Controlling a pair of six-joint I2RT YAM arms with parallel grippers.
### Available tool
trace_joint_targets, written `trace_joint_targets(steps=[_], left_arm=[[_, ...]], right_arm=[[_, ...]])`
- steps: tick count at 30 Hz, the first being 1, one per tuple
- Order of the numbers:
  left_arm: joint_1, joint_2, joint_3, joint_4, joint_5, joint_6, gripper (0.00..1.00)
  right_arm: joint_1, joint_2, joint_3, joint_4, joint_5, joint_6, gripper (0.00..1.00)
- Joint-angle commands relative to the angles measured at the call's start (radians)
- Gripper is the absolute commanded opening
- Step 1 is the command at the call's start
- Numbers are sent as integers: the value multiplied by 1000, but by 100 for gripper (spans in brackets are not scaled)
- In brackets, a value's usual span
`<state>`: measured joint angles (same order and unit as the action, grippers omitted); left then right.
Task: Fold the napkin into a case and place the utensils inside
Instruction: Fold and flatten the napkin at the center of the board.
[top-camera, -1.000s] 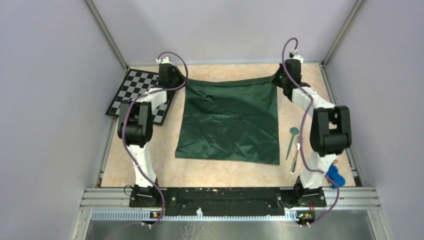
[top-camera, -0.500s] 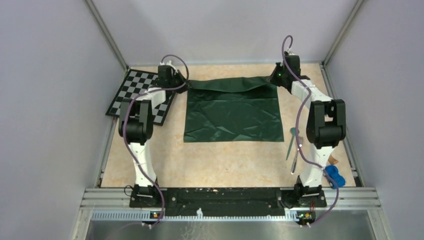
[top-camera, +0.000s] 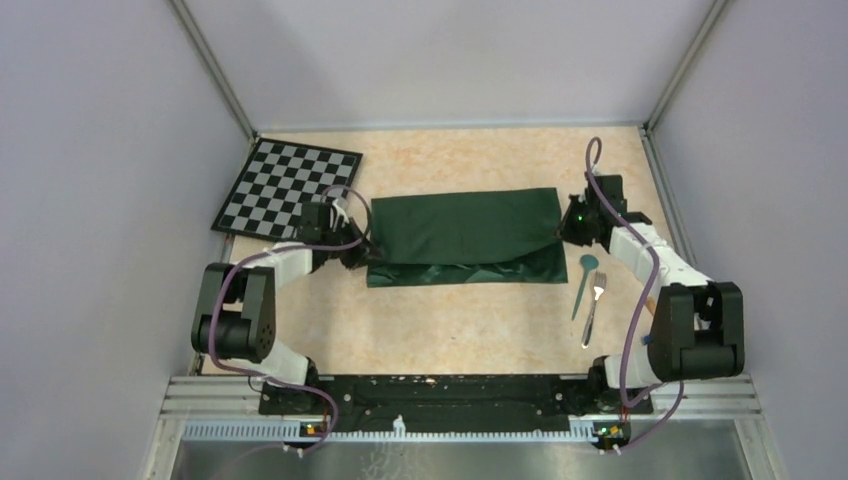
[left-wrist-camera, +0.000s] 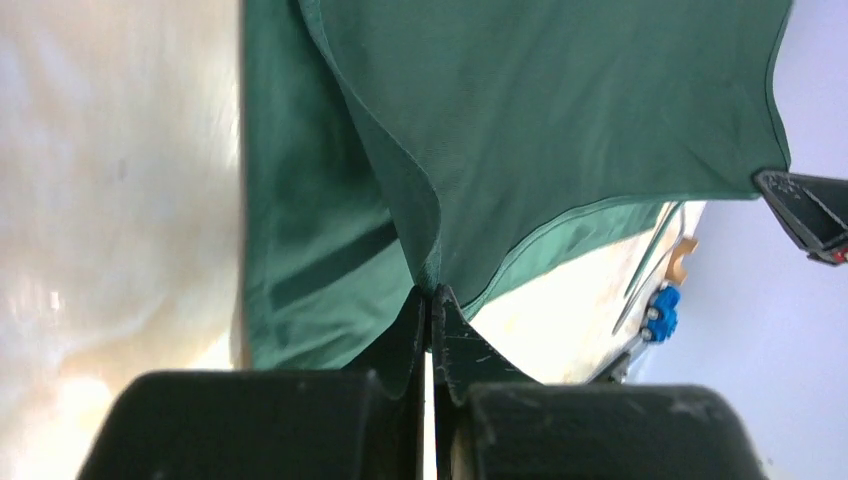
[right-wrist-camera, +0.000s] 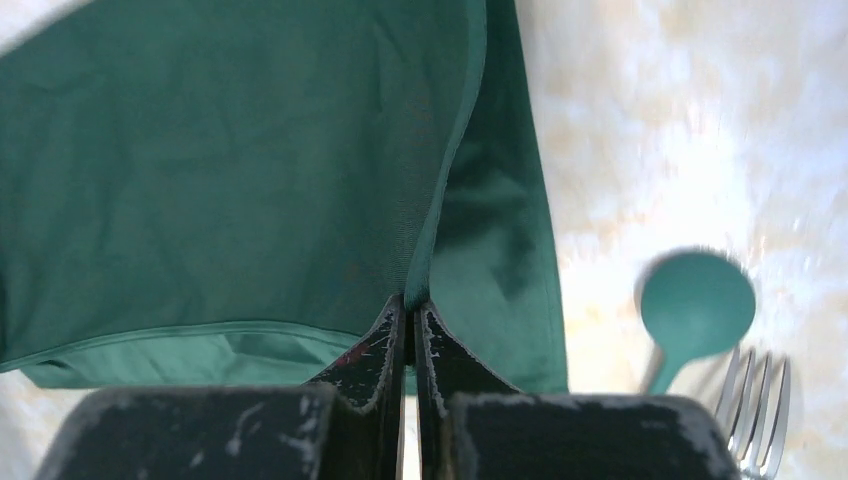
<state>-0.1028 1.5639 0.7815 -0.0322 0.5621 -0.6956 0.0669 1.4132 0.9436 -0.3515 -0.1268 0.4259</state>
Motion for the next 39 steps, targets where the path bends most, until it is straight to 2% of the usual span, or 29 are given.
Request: trace_joint_targets(steps=[1,4,8,14,20,33,39], left_arm=[[-6,-93,-126,15,61,0,0],[-6,-132,-178,18,45,3,0],[-7,-161,-174,-39,7,40,0],[-6,-227,-167,-89,27,45,0],[-6,-316,-218,-123,-22,49,0],[-6,-199,-280,-84,-56,75,0],[-7,-258,-235,-138,-17,80,0]], right_arm=[[-7,-80,-93,-8,-26,-21,0],[-7,-127,-166,19,-40,-18,0],[-7,-153,-229,13,-39,-29,0],[-8,-224,-235,-29,-49,-22,0],[-7,-267,-253,-52,-43,-16,0],[-7,-146,-306,0,-6,5,0],[-7,-184,-258,-44,-34,6,0]])
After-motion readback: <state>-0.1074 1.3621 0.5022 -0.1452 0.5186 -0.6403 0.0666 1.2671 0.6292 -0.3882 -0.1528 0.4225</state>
